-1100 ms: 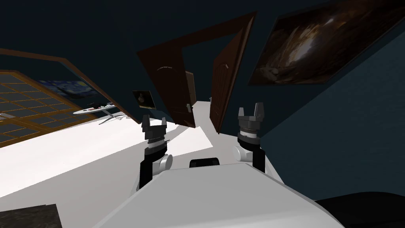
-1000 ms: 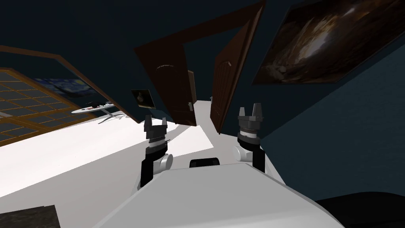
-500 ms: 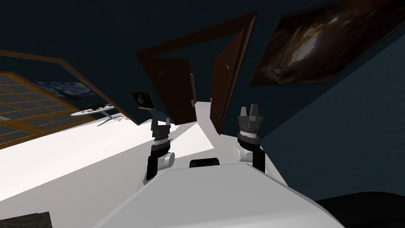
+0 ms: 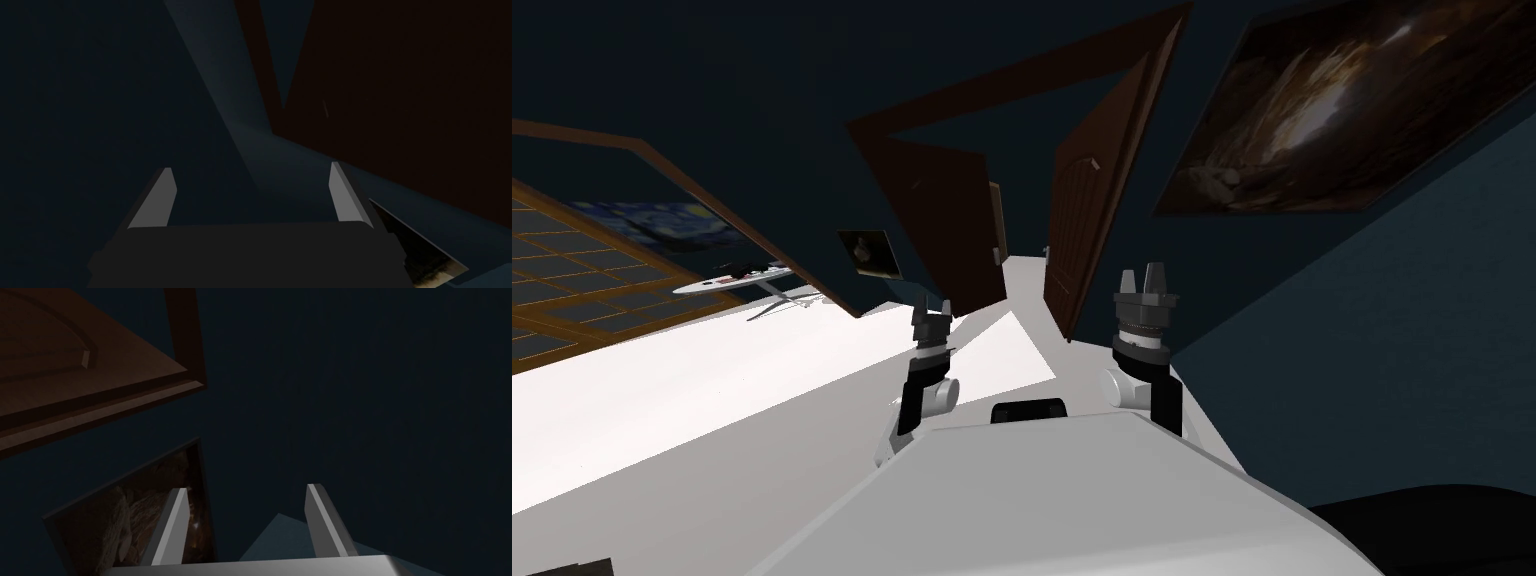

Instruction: Push the door open

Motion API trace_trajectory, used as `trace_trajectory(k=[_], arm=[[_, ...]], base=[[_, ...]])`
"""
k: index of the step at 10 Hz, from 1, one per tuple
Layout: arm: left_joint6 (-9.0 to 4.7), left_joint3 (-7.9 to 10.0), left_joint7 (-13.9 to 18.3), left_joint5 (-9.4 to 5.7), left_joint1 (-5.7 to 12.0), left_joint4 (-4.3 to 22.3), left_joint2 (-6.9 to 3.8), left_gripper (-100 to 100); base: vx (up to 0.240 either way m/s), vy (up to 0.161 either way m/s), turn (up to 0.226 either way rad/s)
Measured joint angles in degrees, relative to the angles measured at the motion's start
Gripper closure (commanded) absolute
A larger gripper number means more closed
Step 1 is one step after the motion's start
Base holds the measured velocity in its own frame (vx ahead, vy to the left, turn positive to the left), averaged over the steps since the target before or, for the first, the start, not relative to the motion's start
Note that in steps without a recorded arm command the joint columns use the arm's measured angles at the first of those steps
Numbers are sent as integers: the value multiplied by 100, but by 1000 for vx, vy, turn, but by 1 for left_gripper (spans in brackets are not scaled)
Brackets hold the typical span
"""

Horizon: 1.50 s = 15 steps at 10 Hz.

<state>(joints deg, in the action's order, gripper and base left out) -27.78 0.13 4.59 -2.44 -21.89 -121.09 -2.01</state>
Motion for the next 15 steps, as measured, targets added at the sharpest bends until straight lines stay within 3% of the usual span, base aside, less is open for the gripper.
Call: trace_trajectory(k=[1, 6, 10, 15], arm=[[-19, -11, 15, 23, 56, 146, -18, -100], [-33, 42, 94, 118, 662, 1128, -145, -100], [0, 10, 125, 241, 1108, 1848, -167, -100], [-12, 28, 180, 320, 1535, 2597, -215, -100]], base=[[89, 57, -15], [93, 78, -23], [86, 72, -22], [64, 63, -19]])
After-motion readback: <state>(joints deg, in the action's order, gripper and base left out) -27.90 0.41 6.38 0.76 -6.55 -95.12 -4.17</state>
